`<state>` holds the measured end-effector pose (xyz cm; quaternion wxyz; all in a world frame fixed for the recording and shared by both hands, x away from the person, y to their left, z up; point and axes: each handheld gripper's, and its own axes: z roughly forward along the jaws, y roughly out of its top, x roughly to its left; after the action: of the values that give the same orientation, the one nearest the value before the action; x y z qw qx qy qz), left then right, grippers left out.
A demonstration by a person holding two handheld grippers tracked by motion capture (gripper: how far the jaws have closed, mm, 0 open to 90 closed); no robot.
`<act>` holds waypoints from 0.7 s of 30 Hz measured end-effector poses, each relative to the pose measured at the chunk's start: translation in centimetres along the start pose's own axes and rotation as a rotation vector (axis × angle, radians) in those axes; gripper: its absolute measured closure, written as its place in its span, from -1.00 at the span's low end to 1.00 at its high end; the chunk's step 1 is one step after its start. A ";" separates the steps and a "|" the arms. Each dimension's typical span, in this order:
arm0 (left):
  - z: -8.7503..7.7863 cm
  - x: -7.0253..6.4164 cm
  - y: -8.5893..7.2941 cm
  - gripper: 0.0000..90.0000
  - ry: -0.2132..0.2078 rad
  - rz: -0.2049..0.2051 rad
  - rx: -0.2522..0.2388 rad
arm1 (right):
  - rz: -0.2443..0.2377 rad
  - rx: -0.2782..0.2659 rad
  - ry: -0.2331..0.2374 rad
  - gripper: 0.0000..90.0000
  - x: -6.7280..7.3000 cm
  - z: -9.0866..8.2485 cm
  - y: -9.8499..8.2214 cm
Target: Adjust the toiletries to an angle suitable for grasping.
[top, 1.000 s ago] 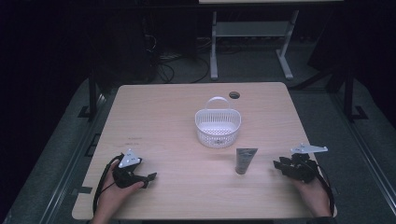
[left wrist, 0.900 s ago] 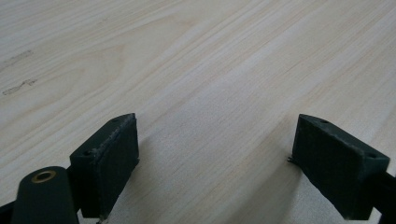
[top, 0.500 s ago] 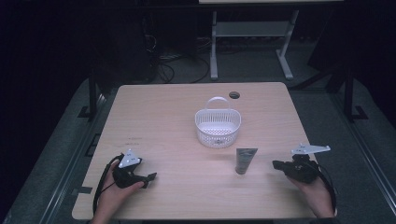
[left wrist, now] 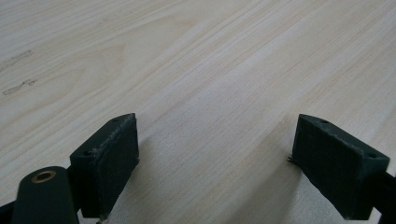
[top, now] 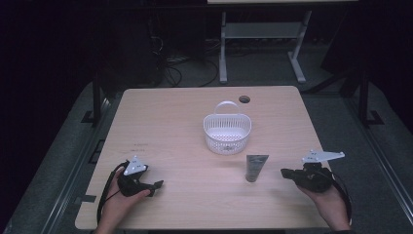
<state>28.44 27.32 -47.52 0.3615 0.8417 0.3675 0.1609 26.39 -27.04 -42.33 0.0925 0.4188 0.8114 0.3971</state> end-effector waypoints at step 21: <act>0.0 0.0 0.0 -0.70 0.000 -0.001 -0.001 | -0.047 -0.045 0.046 0.99 2.0 -1.4 1.9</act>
<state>28.44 27.31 -47.53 0.3619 0.8413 0.3680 0.1609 25.59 -25.68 -39.70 0.0927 0.3882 0.8139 0.4222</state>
